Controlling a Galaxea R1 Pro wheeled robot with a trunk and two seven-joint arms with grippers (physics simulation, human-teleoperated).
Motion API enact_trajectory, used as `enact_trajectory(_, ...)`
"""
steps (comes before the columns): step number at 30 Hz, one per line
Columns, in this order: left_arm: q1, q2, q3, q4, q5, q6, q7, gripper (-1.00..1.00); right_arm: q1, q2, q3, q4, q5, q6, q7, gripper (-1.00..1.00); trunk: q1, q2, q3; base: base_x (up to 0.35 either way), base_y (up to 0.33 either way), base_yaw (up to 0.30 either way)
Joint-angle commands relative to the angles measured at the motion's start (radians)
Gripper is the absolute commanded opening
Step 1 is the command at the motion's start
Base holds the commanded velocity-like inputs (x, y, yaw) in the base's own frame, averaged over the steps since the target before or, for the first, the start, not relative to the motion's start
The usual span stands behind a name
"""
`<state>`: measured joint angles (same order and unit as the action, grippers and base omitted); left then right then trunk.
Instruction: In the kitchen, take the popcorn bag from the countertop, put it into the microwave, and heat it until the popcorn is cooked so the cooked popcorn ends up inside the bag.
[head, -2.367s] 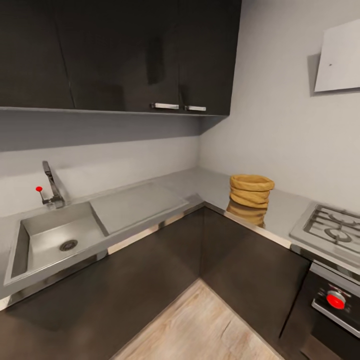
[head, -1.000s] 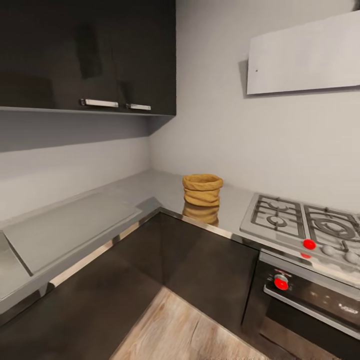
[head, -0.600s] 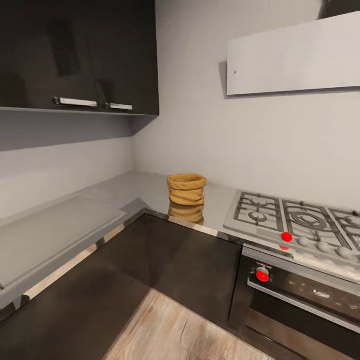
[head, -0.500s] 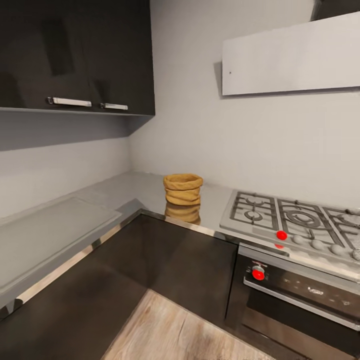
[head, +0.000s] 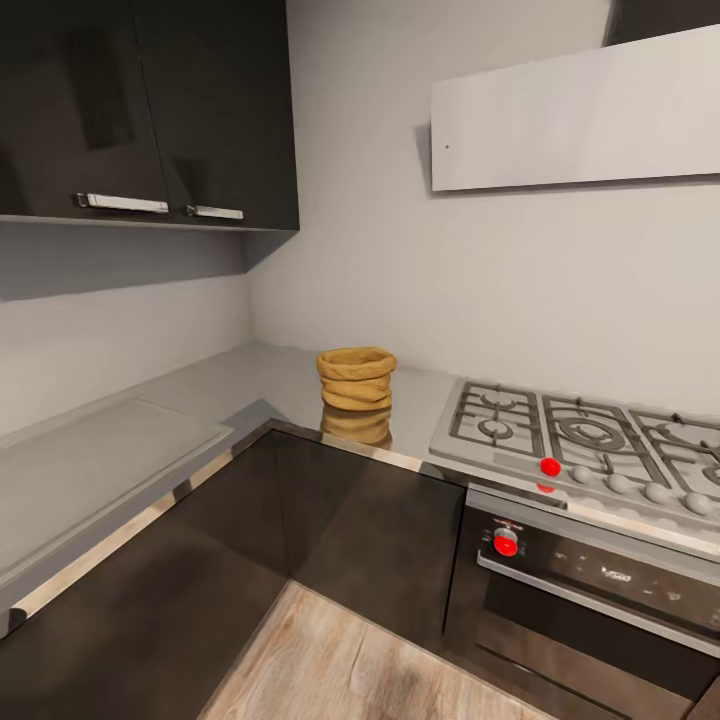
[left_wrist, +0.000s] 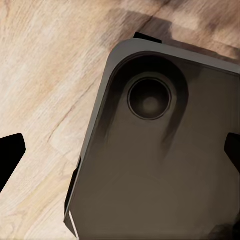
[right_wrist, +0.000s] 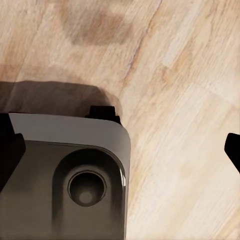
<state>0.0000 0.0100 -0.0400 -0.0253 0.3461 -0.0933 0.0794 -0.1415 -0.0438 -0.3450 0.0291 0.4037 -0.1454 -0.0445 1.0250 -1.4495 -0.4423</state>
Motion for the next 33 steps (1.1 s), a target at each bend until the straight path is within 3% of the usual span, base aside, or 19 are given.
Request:
enact_trajectory(1,0.0,0.0,-0.004,-0.001,0.004,-0.001,0.002,1.0,-0.001,0.0,-0.008,0.003,0.011,-0.005,-0.005,1.0,0.0,-0.001,-0.001,0.036,0.0,0.0)
enact_trajectory(28,0.0,-0.001,-0.004,-0.001,0.002,-0.001,0.002,1.0,-0.001,-0.001,-0.009,0.003,0.008,-0.008,-0.006,1.0,0.0,-0.001,-0.001,0.278,0.174,0.0)
enact_trajectory(33,0.0,-0.001,-0.004,-0.001,0.002,-0.002,0.002,1.0,-0.001,0.001,-0.009,0.003,0.007,-0.007,-0.006,1.0,0.0,-0.001,0.0,0.22,0.167,-0.181)
